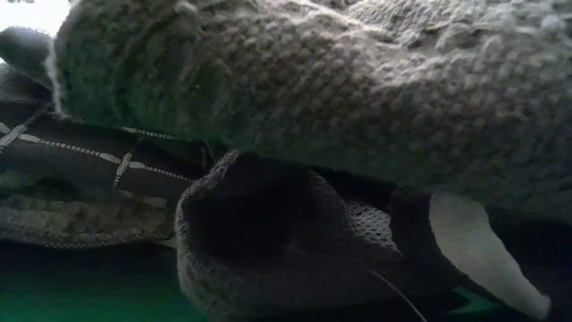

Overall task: Sort towels by color in basket
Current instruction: Put the white microfiber towel into the left transparent bin

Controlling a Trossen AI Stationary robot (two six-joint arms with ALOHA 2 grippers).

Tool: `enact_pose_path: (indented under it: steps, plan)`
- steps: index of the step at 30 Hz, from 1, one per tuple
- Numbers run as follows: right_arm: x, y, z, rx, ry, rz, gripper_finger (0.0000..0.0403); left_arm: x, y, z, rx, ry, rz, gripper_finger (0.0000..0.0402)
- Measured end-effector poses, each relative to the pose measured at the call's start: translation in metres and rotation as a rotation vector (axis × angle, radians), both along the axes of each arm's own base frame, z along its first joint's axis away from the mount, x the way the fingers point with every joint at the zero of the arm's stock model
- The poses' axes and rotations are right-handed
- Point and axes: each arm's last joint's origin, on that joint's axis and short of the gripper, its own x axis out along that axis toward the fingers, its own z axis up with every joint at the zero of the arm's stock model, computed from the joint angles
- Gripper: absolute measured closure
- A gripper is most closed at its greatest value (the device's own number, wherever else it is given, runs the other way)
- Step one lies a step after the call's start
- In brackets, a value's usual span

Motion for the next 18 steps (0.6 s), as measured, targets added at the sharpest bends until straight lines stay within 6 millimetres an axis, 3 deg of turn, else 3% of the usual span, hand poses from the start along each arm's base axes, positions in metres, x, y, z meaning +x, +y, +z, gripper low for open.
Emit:
enact_pose_path:
  steps: [10, 12, 16, 18]
  plan:
    - [-0.012, 0.008, 0.008, -0.024, -0.045, 0.003, 0.0154, 0.018, 0.005, -0.041, -0.014, 0.206, -0.048, 0.0251]
    - [-0.012, 0.01, 0.008, -0.031, -0.048, -0.001, 0.0154, 0.018, 0.004, -0.042, -0.002, 0.211, -0.08, 0.0279]
    - [-0.013, 0.011, 0.008, -0.016, -0.052, -0.015, 0.0154, 0.02, -0.001, -0.038, 0.025, 0.178, -0.138, 0.0378]
    - [-0.013, 0.011, 0.008, -0.012, -0.059, -0.029, 0.0154, 0.02, -0.003, -0.034, 0.037, 0.154, -0.158, 0.0391]
